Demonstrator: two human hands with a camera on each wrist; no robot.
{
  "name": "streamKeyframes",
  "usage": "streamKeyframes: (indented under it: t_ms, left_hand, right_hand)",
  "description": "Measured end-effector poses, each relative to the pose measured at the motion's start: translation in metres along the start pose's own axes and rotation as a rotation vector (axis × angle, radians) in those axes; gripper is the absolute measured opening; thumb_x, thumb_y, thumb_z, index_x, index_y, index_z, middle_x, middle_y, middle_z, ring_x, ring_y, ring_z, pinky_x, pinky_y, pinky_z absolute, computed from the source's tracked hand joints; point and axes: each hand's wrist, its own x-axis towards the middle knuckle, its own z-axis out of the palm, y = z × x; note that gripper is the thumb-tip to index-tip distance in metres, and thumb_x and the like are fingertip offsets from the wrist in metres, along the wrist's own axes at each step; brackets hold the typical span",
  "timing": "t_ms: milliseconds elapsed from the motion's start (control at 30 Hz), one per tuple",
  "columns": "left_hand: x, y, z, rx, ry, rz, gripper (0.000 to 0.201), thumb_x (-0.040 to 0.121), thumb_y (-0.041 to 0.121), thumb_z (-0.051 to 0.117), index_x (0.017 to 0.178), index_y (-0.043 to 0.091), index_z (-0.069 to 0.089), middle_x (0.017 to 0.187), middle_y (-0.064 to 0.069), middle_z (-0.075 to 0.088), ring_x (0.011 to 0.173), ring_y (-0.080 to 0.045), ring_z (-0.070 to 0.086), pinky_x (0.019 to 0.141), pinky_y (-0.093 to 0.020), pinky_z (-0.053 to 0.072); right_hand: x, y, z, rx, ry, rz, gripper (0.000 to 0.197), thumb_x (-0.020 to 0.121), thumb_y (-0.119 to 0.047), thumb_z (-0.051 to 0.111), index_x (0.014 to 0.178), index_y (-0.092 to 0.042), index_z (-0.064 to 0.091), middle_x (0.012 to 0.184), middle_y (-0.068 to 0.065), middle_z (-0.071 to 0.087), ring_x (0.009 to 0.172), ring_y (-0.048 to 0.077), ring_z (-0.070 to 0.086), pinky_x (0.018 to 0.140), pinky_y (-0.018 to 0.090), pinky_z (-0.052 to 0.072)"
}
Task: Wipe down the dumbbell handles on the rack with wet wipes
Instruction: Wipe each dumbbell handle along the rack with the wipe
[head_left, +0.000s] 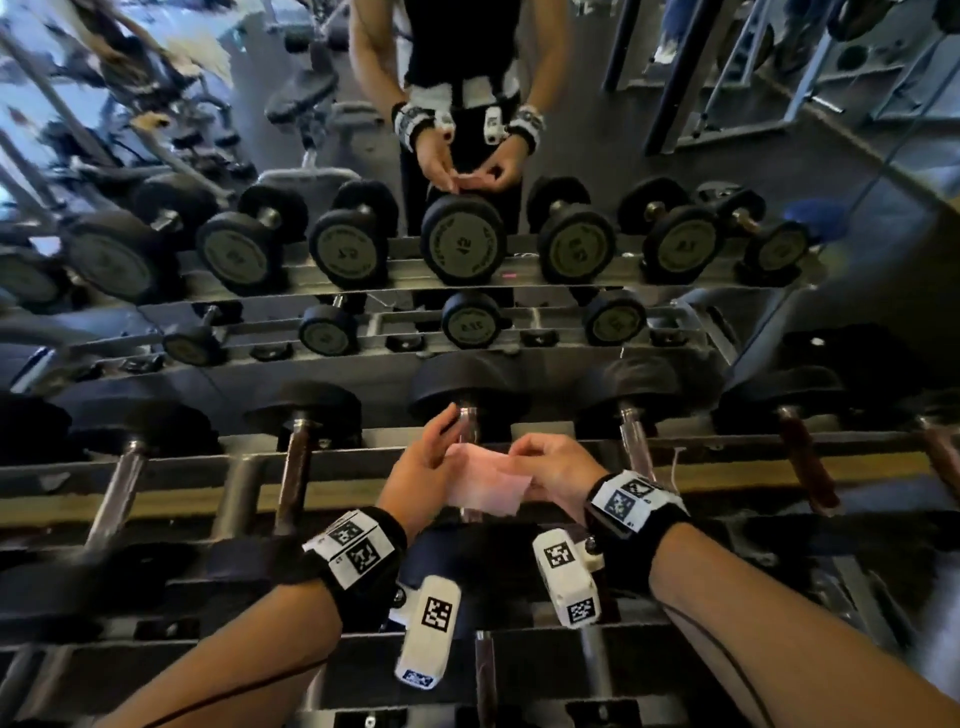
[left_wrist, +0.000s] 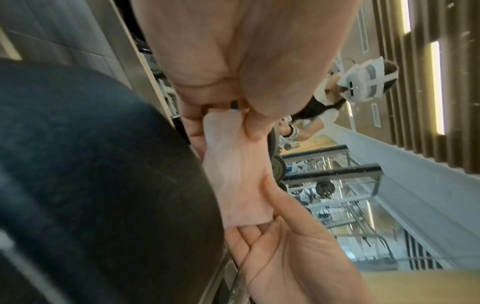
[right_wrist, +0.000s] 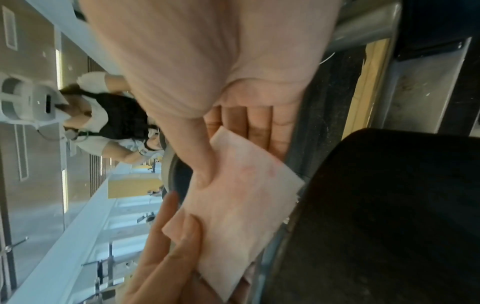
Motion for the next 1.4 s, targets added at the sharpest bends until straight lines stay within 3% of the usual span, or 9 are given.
streamKeyframes:
  t_ms: [200, 400, 500, 700, 867, 967, 1100, 1233, 1400]
  left_hand:
    - [-0.029, -0.033, -0.014, 0.157, 0.141, -0.088, 0.074, 0.088, 0.015, 0.073, 0.148, 0.035, 0.036, 0.136, 0.008, 0.056, 0.114, -0.005, 0.060, 0.102, -0.030, 0.048]
    - [-0.051, -0.051, -0.009, 0.167, 0.085, -0.092, 0.071, 0.065, 0.063, 0.080, 0.129, 0.057, 0.052, 0.125, 0.019, 0.065, 0.119, 0.006, 0.057, 0.099, -0.015, 0.044]
    - [-0.056, -0.053, -0.004, 0.228, 0.045, -0.068, 0.063, 0.064, 0.061, 0.079, 0.123, 0.057, 0.059, 0.123, 0.025, 0.066, 0.117, 0.006, 0.059, 0.100, -0.014, 0.045]
    - [-0.054, -0.054, -0.006, 0.236, -0.018, -0.122, 0.056, 0.067, 0.060, 0.077, 0.121, 0.050, 0.064, 0.119, 0.019, 0.069, 0.114, 0.000, 0.063, 0.107, -0.033, 0.046]
    - [-0.055, -0.056, -0.007, 0.236, -0.033, -0.131, 0.052, 0.068, 0.063, 0.075, 0.117, 0.051, 0.066, 0.117, 0.020, 0.068, 0.111, -0.001, 0.064, 0.105, -0.035, 0.049]
    - [-0.056, -0.057, -0.005, 0.215, -0.027, -0.127, 0.050, 0.069, 0.061, 0.074, 0.118, 0.050, 0.066, 0.119, 0.017, 0.067, 0.112, -0.002, 0.063, 0.105, -0.034, 0.049]
    - [-0.057, -0.060, -0.005, 0.215, -0.023, -0.110, 0.037, 0.084, 0.042, 0.075, 0.118, 0.051, 0.065, 0.122, 0.013, 0.063, 0.112, -0.003, 0.062, 0.104, -0.034, 0.050]
    - [-0.056, -0.061, -0.006, 0.230, -0.024, -0.091, 0.039, 0.079, 0.053, 0.072, 0.117, 0.054, 0.064, 0.124, 0.014, 0.061, 0.116, -0.004, 0.059, 0.105, -0.035, 0.049]
    - [-0.053, -0.065, -0.008, 0.258, -0.043, -0.070, 0.042, 0.074, 0.065, 0.067, 0.115, 0.055, 0.063, 0.122, 0.018, 0.060, 0.117, -0.001, 0.057, 0.107, -0.037, 0.047]
  right_hand:
    - [0.031, 0.010, -0.013, -0.209, 0.295, 0.007, 0.010, 0.094, -0.020, 0.062, 0.090, -0.015, 0.054, 0.087, 0.008, 0.059, 0.096, 0.035, 0.063, 0.089, 0.049, 0.054]
    - [0.049, 0.009, 0.004, -0.235, 0.192, -0.108, 0.031, 0.097, -0.012, 0.055, 0.128, -0.006, 0.054, 0.113, 0.009, 0.062, 0.100, 0.024, 0.059, 0.086, 0.025, 0.046]
    - [0.048, 0.011, 0.005, -0.231, 0.034, -0.139, 0.041, 0.099, 0.000, 0.046, 0.140, -0.004, 0.052, 0.138, 0.014, 0.056, 0.127, 0.026, 0.052, 0.109, 0.024, 0.036]
    - [0.032, 0.019, 0.010, -0.190, -0.143, -0.207, 0.037, 0.102, 0.002, 0.042, 0.136, -0.002, 0.056, 0.139, 0.011, 0.056, 0.131, 0.021, 0.051, 0.118, 0.031, 0.030]
    - [0.018, 0.029, 0.005, -0.176, -0.278, -0.156, 0.030, 0.100, 0.000, 0.050, 0.128, 0.001, 0.061, 0.111, 0.005, 0.063, 0.097, 0.011, 0.059, 0.089, 0.012, 0.045]
    - [0.029, 0.017, -0.007, -0.097, -0.345, -0.114, 0.020, 0.099, -0.005, 0.053, 0.106, 0.003, 0.070, 0.086, -0.002, 0.066, 0.076, 0.008, 0.060, 0.085, 0.029, 0.048]
    - [0.043, 0.004, -0.008, -0.192, -0.178, -0.241, 0.028, 0.102, -0.008, 0.051, 0.125, -0.003, 0.066, 0.111, 0.004, 0.064, 0.104, 0.015, 0.059, 0.100, 0.027, 0.045]
    - [0.038, 0.019, 0.003, -0.334, -0.225, -0.290, 0.034, 0.102, -0.009, 0.047, 0.133, -0.014, 0.060, 0.126, -0.002, 0.059, 0.115, 0.010, 0.056, 0.094, 0.002, 0.035]
    - [0.023, 0.042, -0.006, -0.407, -0.409, -0.221, 0.030, 0.098, -0.003, 0.054, 0.125, -0.007, 0.066, 0.133, 0.002, 0.063, 0.123, 0.008, 0.056, 0.109, 0.020, 0.038]
